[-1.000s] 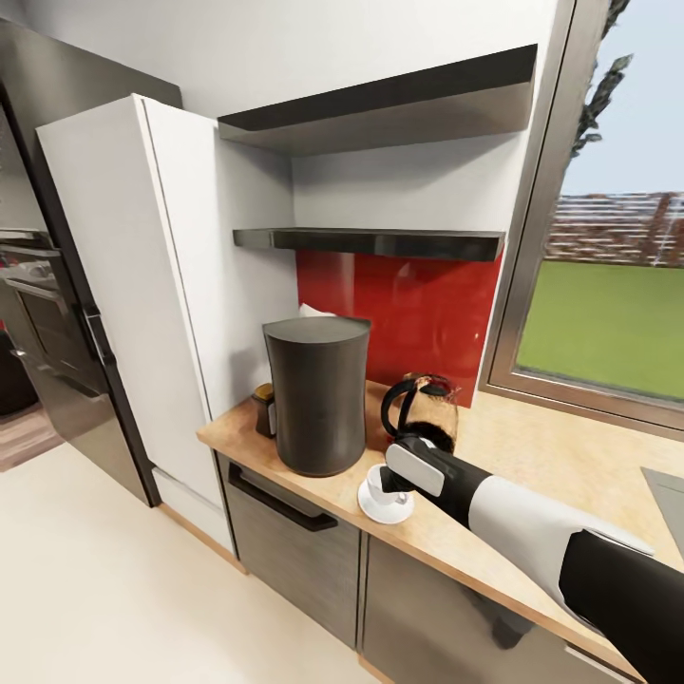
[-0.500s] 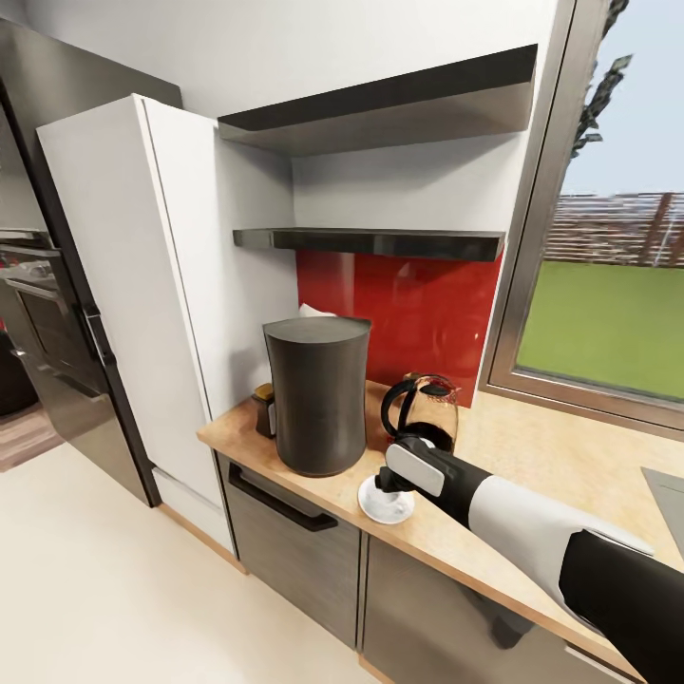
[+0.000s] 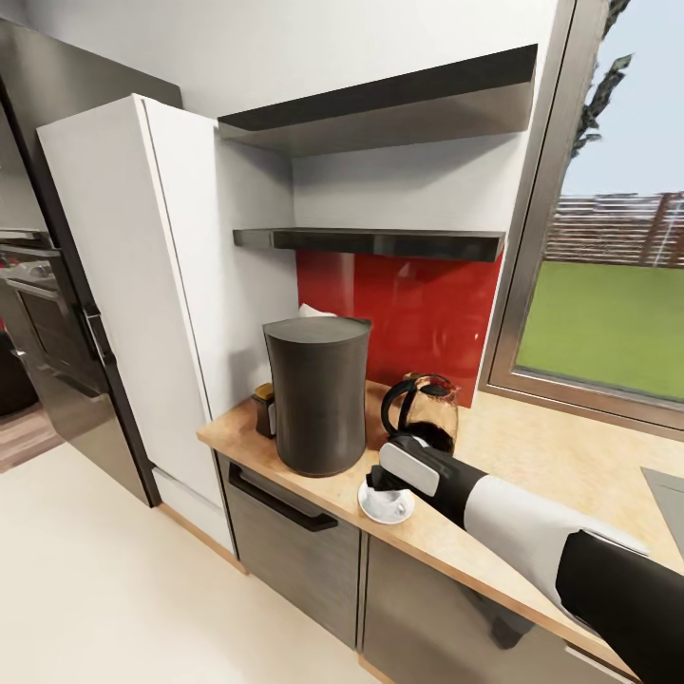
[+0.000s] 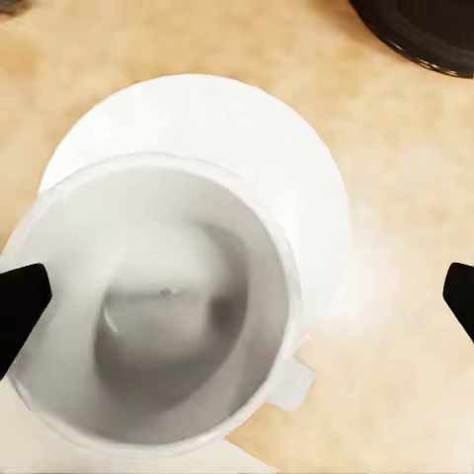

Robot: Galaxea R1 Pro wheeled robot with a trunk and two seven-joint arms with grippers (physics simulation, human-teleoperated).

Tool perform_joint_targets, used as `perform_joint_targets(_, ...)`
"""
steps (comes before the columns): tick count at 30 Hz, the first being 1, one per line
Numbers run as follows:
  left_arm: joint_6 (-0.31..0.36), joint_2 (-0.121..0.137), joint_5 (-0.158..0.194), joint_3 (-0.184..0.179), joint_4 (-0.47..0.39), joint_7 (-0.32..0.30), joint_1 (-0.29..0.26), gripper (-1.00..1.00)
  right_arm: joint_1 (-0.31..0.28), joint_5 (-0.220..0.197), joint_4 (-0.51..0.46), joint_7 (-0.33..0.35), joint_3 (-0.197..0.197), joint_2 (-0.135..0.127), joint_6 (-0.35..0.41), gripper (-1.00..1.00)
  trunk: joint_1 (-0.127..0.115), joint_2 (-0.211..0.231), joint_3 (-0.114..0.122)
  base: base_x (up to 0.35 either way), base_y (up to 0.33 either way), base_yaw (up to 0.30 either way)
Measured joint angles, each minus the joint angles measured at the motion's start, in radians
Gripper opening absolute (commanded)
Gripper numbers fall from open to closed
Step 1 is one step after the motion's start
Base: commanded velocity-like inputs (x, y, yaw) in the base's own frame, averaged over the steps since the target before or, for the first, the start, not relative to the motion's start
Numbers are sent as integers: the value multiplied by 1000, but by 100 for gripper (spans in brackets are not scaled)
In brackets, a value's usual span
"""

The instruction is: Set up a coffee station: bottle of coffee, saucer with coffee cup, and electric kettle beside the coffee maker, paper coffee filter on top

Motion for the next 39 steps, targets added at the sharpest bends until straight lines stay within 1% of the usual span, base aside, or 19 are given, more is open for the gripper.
perform_joint_targets(6, 0, 0, 0, 1, 0, 0, 0, 100, 0, 0, -85, -4, -4, 1, 1, 100, 0, 0, 0, 0, 0, 0)
perform_joint_targets(20, 0, 0, 0, 2, 0, 0, 0, 100, -8, 0, -121, -5, -4, -1, 2, 100, 0, 0, 0, -15, 0, 0)
perform_joint_targets(35, 0, 0, 0, 6, 0, 0, 0, 100, -11, 0, -168, -5, -6, -3, 4, 100, 1, 0, 0, -309, 17, 0)
perform_joint_targets(37, 0, 0, 0, 6, -1, 0, 0, 100, -11, 1, -206, -5, -5, -3, 4, 100, 1, 0, 0, -299, 180, 0)
perform_joint_targets(38, 0, 0, 0, 6, -1, 0, 0, 100, -11, 2, -245, -5, -4, -4, 4, 100, 0, 0, 0, -285, 210, 0)
perform_joint_targets(39, 0, -1, 0, 6, -1, 0, 0, 100, -11, 19, -282, -4, -3, -5, 4, 100, 0, 0, 0, -283, 216, 0)
